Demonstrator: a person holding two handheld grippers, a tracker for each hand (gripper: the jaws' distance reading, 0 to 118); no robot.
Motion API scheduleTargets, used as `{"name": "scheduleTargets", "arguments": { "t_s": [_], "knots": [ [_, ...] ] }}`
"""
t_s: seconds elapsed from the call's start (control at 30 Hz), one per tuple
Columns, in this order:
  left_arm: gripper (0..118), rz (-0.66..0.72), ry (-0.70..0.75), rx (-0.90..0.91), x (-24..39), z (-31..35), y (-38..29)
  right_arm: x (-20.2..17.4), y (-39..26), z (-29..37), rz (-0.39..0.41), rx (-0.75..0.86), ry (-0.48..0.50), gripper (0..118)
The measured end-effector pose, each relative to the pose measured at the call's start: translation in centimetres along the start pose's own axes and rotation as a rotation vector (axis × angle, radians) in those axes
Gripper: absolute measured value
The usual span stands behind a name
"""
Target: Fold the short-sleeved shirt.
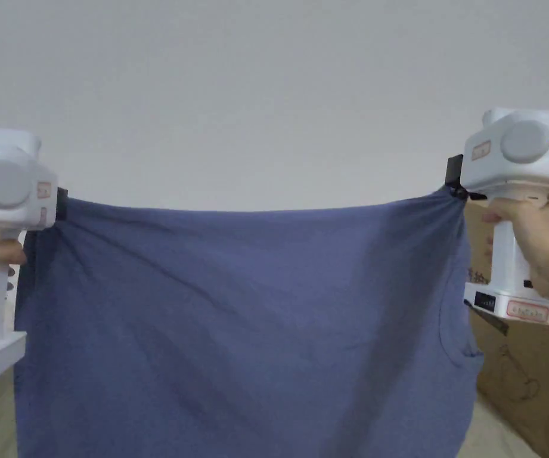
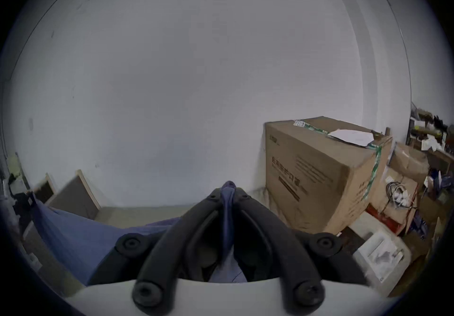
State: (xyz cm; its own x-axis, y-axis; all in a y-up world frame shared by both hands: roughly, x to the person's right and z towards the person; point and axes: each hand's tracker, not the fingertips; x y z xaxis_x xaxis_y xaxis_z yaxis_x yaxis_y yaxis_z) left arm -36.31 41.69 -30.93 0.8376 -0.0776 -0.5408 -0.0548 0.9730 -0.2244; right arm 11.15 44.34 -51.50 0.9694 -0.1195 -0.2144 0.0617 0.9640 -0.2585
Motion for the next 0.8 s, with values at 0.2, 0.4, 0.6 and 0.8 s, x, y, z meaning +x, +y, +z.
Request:
{"name": "scheduleTargets", "arguments": {
  "t_s": [0.2,0.4,0.6,0.8],
  "knots": [
    [3,-0.022,0.033,0.093,0.4,-1.7,3.2,-1.4,1.9,-0.6,-0.039,0.054,0.009,4],
    [3,-0.016,0.013,-0.043,0.2,-5.9,-4.5,-1.1,-3.4,-3.6,-0.013,-0.053,0.042,4],
    [3,-0.044,0.015,-0.315,2.5,-11.8,-17.7,-1.6,-15.2,-9.1,0.033,-0.306,0.001,4],
    [3,-0.109,-0.024,-0.617,3.6,-14.5,-32.2,1.3,-31.8,-14.1,0.062,-0.677,-0.054,4]
  ]
}}
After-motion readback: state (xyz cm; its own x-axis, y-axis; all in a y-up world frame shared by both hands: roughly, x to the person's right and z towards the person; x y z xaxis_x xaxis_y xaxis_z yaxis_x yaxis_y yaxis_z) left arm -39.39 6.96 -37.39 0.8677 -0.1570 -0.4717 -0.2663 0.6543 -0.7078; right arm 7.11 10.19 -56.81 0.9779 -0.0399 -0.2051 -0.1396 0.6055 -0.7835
